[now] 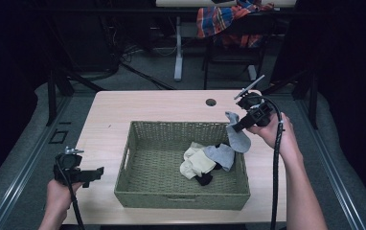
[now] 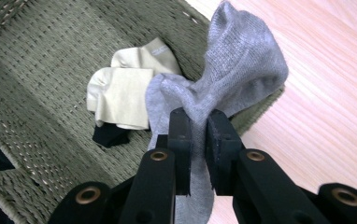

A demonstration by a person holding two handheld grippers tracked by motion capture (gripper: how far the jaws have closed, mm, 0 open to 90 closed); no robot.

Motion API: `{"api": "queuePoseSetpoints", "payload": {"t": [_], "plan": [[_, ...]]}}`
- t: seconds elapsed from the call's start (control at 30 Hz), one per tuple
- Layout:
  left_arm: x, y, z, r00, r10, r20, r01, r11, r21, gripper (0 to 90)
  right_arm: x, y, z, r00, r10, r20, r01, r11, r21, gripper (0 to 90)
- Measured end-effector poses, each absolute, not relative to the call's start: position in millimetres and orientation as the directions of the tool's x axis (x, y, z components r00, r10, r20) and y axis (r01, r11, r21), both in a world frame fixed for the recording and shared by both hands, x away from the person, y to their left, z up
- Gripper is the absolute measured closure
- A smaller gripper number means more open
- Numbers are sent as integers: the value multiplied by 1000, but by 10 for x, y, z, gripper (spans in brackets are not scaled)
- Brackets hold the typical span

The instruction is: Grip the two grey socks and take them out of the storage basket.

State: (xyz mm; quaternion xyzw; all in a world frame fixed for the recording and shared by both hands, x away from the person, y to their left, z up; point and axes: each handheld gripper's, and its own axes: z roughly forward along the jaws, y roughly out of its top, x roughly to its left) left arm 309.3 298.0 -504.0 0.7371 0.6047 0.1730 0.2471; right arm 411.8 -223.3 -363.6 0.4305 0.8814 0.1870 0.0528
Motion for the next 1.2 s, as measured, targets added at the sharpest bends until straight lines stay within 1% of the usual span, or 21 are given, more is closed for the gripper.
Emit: {"api": "queuePoseSetpoints", "payload": {"t": [0.43,0.57,0.83,1.2], "plan": [[3093,2980,-5040,211,976,-46,805,-147,574,8,4154,-2545,-3651,-564,824,53,780,511,360,818],[3094,2978,-5039,212,976,-46,805,-148,574,8,4157,-2644,-3666,-533,844,61,796,476,373,818],[3091,2980,-5035,212,976,-44,804,-149,576,7,4186,-2811,-3714,-494,868,58,821,443,361,818],[3090,2979,-5031,215,976,-43,803,-151,576,7,4265,-2942,-3849,-468,881,65,843,423,331,818]]}}
